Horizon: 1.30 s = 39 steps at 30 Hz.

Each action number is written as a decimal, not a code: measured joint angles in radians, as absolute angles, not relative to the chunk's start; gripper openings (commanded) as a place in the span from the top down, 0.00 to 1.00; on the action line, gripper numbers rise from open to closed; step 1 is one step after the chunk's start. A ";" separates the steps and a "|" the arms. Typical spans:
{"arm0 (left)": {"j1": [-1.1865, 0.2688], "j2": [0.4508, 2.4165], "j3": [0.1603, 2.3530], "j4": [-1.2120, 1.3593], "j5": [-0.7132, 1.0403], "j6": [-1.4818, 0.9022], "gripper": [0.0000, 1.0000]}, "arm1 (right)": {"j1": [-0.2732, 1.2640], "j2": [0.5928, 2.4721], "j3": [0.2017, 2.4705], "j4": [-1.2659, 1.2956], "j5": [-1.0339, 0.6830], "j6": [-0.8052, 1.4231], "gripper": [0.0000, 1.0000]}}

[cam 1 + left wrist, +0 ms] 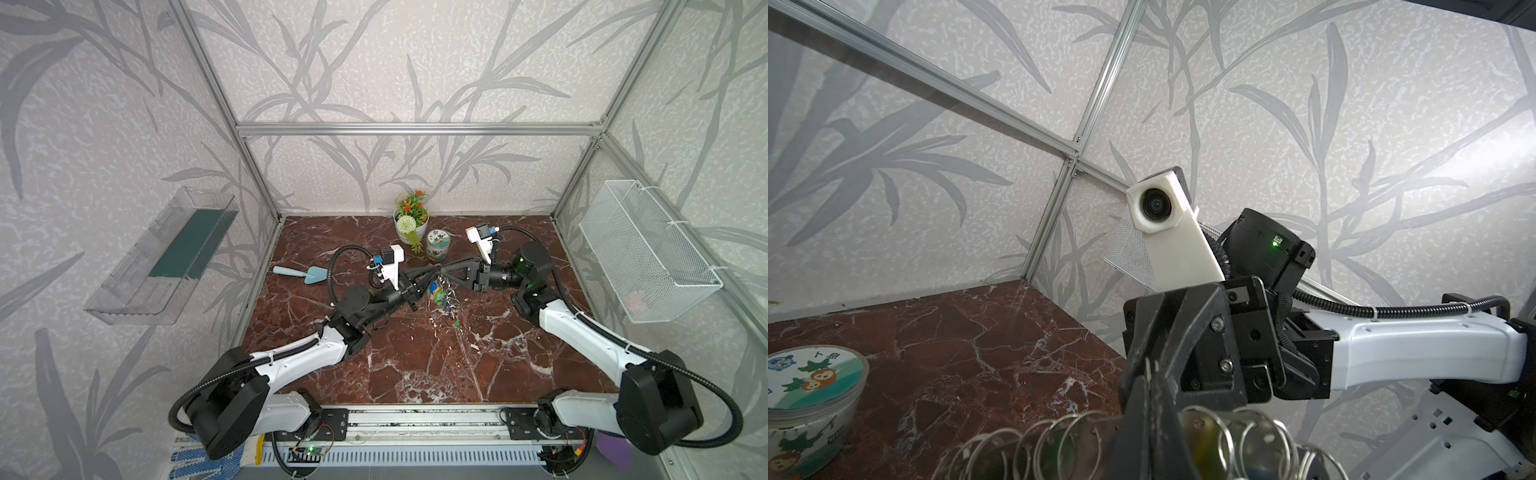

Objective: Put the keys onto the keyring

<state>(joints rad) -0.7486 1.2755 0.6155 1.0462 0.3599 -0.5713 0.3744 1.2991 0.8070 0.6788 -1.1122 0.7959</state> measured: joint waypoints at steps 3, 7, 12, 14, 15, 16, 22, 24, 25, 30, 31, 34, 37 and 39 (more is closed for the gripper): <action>-0.749 1.275 0.616 1.041 0.359 -0.572 1.00 | 0.374 1.299 0.804 0.690 -1.114 0.797 0.90; -0.747 1.275 0.616 1.037 0.357 -0.573 1.00 | 0.374 1.299 0.801 0.703 -1.119 0.803 0.93; -0.747 1.275 0.616 1.021 0.360 -0.577 1.00 | 0.374 1.299 0.790 0.707 -1.120 0.809 0.96; -0.747 1.275 0.616 1.015 0.360 -0.578 1.00 | 0.374 1.299 0.788 0.709 -1.120 0.812 0.97; -0.747 1.275 0.616 1.016 0.360 -0.578 1.00 | 0.374 1.299 0.788 0.711 -1.120 0.813 0.97; -0.747 1.275 0.616 1.016 0.360 -0.578 1.00 | 0.374 1.299 0.788 0.714 -1.121 0.815 0.97; -0.747 1.272 0.616 1.013 0.361 -0.580 1.00 | 0.374 1.299 0.788 0.719 -1.125 0.818 0.99; -0.746 1.268 0.616 1.003 0.364 -0.580 1.00 | 0.374 1.299 0.788 0.719 -1.127 0.818 1.00; -0.746 1.265 0.617 0.998 0.366 -0.580 1.00 | 0.374 1.299 0.788 0.719 -1.127 0.818 1.00; -0.736 1.240 0.625 0.941 0.379 -0.580 0.97 | 0.375 1.299 0.788 0.717 -1.127 0.814 1.00; -0.734 1.233 0.628 0.922 0.382 -0.580 0.95 | 0.376 1.299 0.788 0.717 -1.127 0.813 1.00; -0.725 1.208 0.636 0.867 0.395 -0.577 0.91 | 0.381 1.299 0.788 0.717 -1.128 0.810 1.00; -0.716 1.182 0.639 0.807 0.406 -0.573 0.87 | 0.385 1.299 0.788 0.715 -1.129 0.805 1.00; -0.706 1.165 0.640 0.771 0.419 -0.569 0.86 | 0.383 1.299 0.788 0.713 -1.126 0.799 1.00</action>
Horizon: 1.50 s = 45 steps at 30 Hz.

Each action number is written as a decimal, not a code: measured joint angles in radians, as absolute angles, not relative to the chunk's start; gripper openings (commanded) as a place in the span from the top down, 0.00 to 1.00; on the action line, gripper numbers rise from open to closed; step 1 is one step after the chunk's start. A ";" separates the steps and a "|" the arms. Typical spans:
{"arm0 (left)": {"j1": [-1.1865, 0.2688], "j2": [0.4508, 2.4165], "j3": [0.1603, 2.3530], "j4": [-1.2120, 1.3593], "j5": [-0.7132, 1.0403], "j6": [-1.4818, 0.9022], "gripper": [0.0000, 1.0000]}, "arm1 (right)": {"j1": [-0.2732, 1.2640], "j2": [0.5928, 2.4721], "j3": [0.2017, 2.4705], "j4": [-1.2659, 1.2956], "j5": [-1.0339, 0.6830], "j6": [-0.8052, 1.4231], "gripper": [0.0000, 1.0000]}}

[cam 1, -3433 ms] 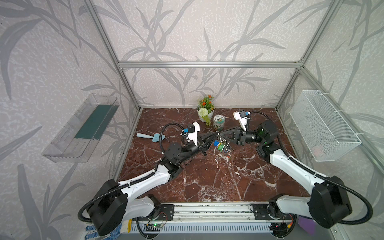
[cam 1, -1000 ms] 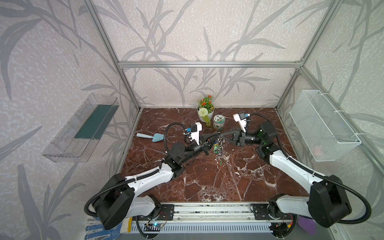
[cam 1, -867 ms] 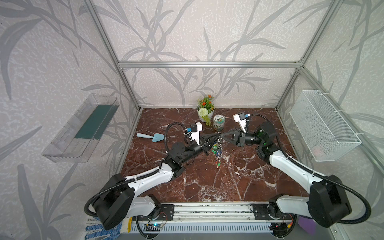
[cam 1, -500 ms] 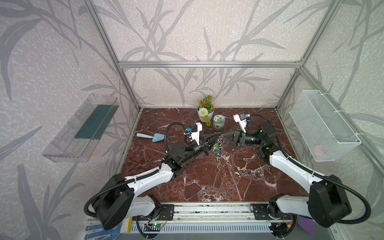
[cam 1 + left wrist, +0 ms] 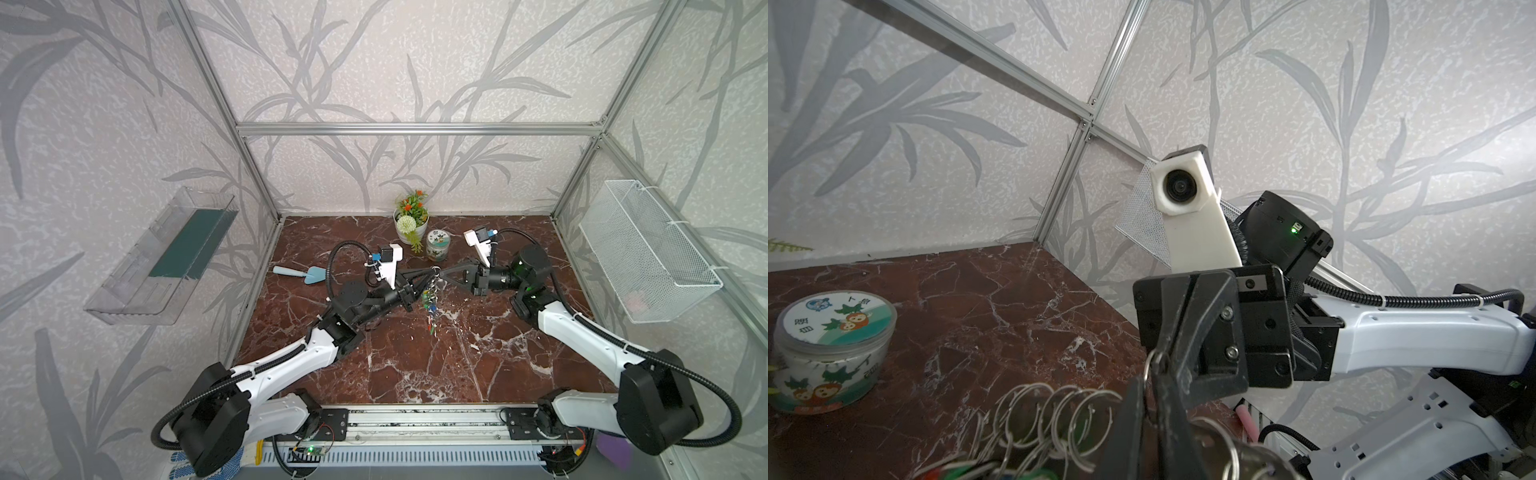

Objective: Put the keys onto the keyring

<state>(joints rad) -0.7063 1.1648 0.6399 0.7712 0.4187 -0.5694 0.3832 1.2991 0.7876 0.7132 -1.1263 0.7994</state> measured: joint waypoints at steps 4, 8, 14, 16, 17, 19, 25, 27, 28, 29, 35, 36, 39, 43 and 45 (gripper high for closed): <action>-0.678 1.140 0.653 0.712 0.459 -0.567 0.85 | 0.382 1.299 0.788 0.686 -1.118 0.783 1.00; -0.646 1.134 0.676 0.654 0.522 -0.555 0.76 | 0.382 1.299 0.788 0.658 -1.116 0.765 1.00; -0.529 1.108 0.748 0.482 0.645 -0.509 0.57 | 0.382 1.299 0.788 0.616 -1.116 0.724 1.00; -0.489 1.103 0.808 0.382 0.687 -0.459 0.46 | 0.382 1.299 0.788 0.590 -1.116 0.704 1.00; -0.475 1.102 0.842 0.327 0.708 -0.429 0.42 | 0.382 1.299 0.788 0.576 -1.116 0.695 1.00; -0.465 1.102 0.913 0.213 0.752 -0.336 0.33 | 0.382 1.299 0.788 0.544 -1.116 0.660 1.00; -0.464 1.128 1.077 -0.091 0.824 -0.044 0.25 | 0.382 1.299 0.800 0.478 -1.125 0.598 1.00; -0.464 1.164 1.121 -0.179 0.838 0.037 0.31 | 0.382 1.299 0.806 0.471 -1.127 0.587 1.00; -0.464 1.184 1.147 -0.219 0.840 0.068 0.36 | 0.382 1.299 0.807 0.469 -1.129 0.581 1.00; -0.464 1.214 1.176 -0.263 0.841 0.108 0.40 | 0.382 1.299 0.807 0.466 -1.131 0.577 1.00; -0.464 1.376 1.356 -0.484 0.862 0.277 0.59 | 0.387 1.299 0.807 0.442 -1.137 0.555 1.00; -0.464 1.396 1.380 -0.512 0.869 0.297 0.62 | 0.389 1.299 0.807 0.439 -1.138 0.552 1.00; -0.466 1.445 1.442 -0.580 0.884 0.343 0.65 | 0.393 1.299 0.807 0.436 -1.144 0.548 1.00; -0.482 1.489 1.497 -0.654 0.895 0.394 0.65 | 0.397 1.299 0.807 0.435 -1.154 0.548 1.00; -0.492 1.505 1.516 -0.686 0.898 0.414 0.65 | 0.400 1.299 0.807 0.435 -1.158 0.548 1.00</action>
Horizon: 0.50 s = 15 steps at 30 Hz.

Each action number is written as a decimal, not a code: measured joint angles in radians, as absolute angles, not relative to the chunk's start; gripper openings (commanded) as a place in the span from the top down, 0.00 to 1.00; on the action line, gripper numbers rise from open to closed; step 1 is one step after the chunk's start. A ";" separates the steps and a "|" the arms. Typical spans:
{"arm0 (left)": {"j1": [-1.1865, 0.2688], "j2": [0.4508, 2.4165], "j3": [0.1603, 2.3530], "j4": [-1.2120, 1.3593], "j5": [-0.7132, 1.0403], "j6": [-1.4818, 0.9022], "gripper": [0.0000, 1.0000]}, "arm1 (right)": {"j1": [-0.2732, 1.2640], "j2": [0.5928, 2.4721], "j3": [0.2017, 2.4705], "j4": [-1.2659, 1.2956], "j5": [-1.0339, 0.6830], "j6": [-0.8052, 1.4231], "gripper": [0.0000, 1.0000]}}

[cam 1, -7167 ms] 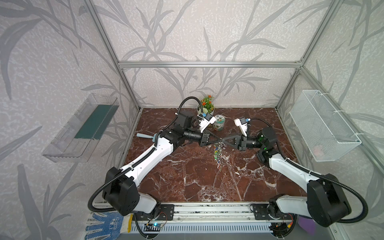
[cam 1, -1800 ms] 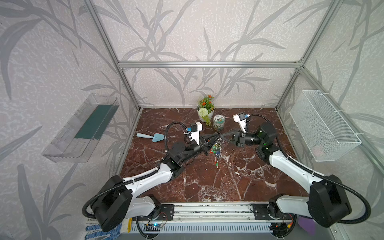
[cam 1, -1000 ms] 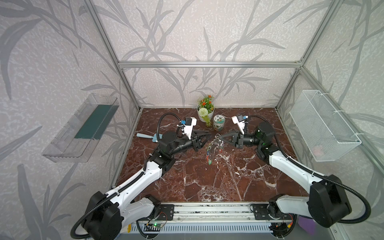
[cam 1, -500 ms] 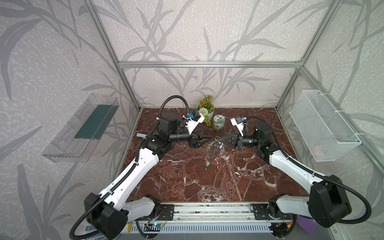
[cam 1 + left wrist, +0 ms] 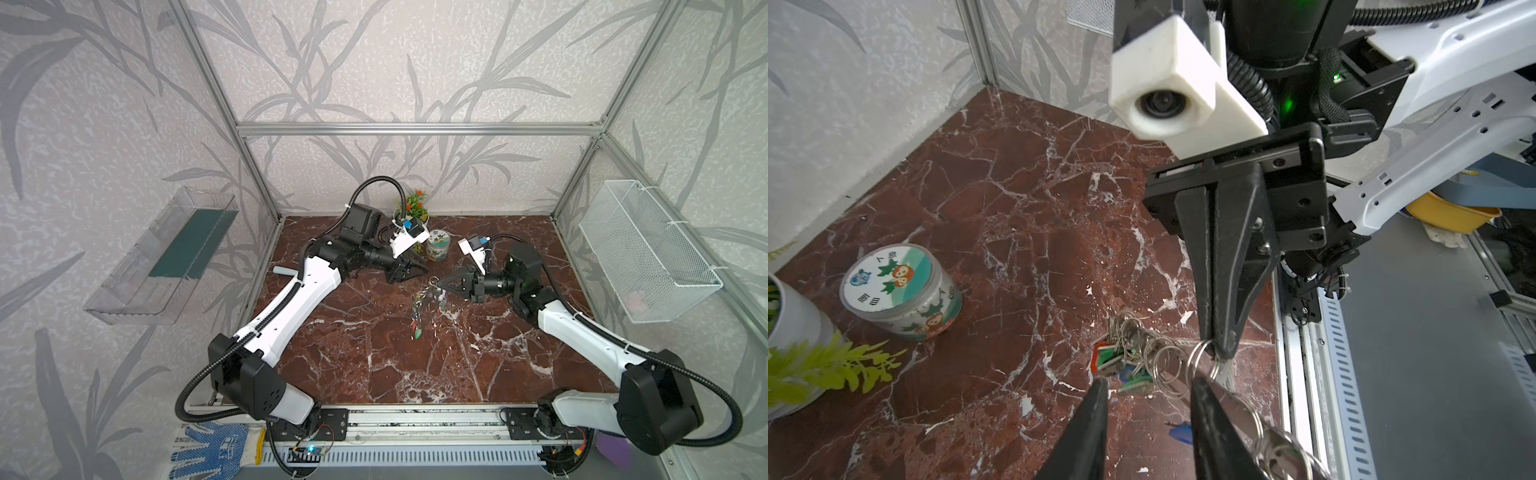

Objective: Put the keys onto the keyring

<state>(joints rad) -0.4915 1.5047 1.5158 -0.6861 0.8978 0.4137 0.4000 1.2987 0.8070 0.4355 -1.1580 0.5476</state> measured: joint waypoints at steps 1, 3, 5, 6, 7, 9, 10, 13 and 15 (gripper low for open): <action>-0.496 1.512 1.525 -0.699 0.898 0.422 0.65 | 0.401 1.299 0.807 0.435 -1.160 0.548 1.00; -0.506 1.530 1.551 -0.734 0.900 0.444 0.65 | 0.401 1.299 0.807 0.435 -1.162 0.548 1.00; -0.512 1.542 1.567 -0.758 0.900 0.462 0.64 | 0.401 1.299 0.807 0.435 -1.162 0.548 1.00; -0.513 1.545 1.570 -0.765 0.900 0.466 0.64 | 0.402 1.299 0.807 0.436 -1.162 0.548 1.00; -0.516 1.547 1.570 -0.775 0.899 0.476 0.64 | 0.402 1.299 0.807 0.435 -1.163 0.548 1.00; -0.519 1.547 1.570 -0.796 0.898 0.488 0.64 | 0.402 1.299 0.807 0.436 -1.163 0.548 1.00; -0.521 1.547 1.570 -0.801 0.899 0.495 0.63 | 0.402 1.299 0.807 0.435 -1.163 0.548 1.00; -0.525 1.547 1.570 -0.810 0.898 0.504 0.63 | 0.403 1.299 0.807 0.435 -1.166 0.548 1.00; -0.529 1.551 1.575 -0.817 0.898 0.506 0.63 | 0.404 1.299 0.807 0.436 -1.167 0.548 1.00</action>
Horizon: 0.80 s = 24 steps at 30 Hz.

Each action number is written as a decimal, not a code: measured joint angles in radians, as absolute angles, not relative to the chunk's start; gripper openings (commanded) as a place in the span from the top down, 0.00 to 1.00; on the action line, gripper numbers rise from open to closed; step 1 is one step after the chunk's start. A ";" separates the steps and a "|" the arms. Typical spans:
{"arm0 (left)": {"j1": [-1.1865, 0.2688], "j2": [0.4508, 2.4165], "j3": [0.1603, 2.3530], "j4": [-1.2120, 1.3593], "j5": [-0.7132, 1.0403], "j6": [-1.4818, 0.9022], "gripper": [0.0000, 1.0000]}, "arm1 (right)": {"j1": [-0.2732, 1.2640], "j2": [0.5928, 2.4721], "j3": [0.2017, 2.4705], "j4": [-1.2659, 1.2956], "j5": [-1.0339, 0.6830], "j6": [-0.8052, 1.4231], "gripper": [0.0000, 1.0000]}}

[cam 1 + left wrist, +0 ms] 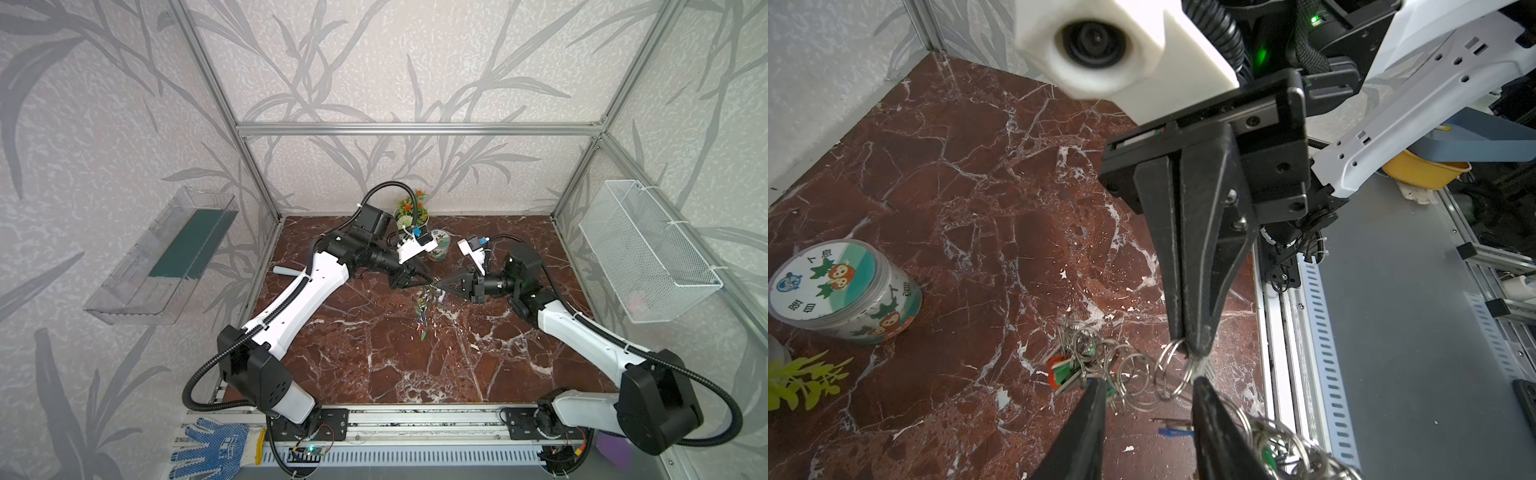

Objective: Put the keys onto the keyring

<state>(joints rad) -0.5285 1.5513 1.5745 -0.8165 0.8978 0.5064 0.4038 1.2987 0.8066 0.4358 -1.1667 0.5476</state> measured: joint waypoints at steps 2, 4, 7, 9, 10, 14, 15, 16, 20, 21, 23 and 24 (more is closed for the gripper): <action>-0.535 1.563 1.589 -0.823 0.897 0.510 0.63 | 0.405 1.299 0.807 0.436 -1.169 0.548 1.00; -0.540 1.573 1.599 -0.828 0.896 0.517 0.64 | 0.407 1.299 0.807 0.436 -1.170 0.548 1.00; -0.549 1.584 1.608 -0.841 0.896 0.525 0.65 | 0.408 1.299 0.807 0.436 -1.171 0.548 1.00; -0.552 1.591 1.613 -0.850 0.895 0.529 0.68 | 0.408 1.299 0.807 0.435 -1.172 0.548 1.00; -0.552 1.594 1.617 -0.854 0.895 0.532 0.68 | 0.408 1.299 0.807 0.435 -1.172 0.548 1.00; -0.554 1.596 1.621 -0.865 0.891 0.544 0.75 | 0.408 1.299 0.807 0.435 -1.172 0.548 1.00; -0.554 1.596 1.621 -0.867 0.891 0.548 0.76 | 0.408 1.299 0.807 0.435 -1.172 0.548 1.00; -0.556 1.596 1.621 -0.869 0.891 0.550 0.78 | 0.408 1.299 0.807 0.435 -1.172 0.548 1.00; -0.557 1.596 1.623 -0.880 0.891 0.560 0.87 | 0.408 1.299 0.807 0.435 -1.172 0.547 1.00; -0.557 1.596 1.623 -0.884 0.891 0.563 0.88 | 0.408 1.299 0.807 0.435 -1.172 0.547 1.00; -0.558 1.596 1.626 -0.891 0.891 0.568 0.90 | 0.408 1.299 0.807 0.435 -1.172 0.545 1.00; -0.559 1.596 1.628 -0.891 0.889 0.569 0.92 | 0.408 1.299 0.807 0.435 -1.172 0.544 1.00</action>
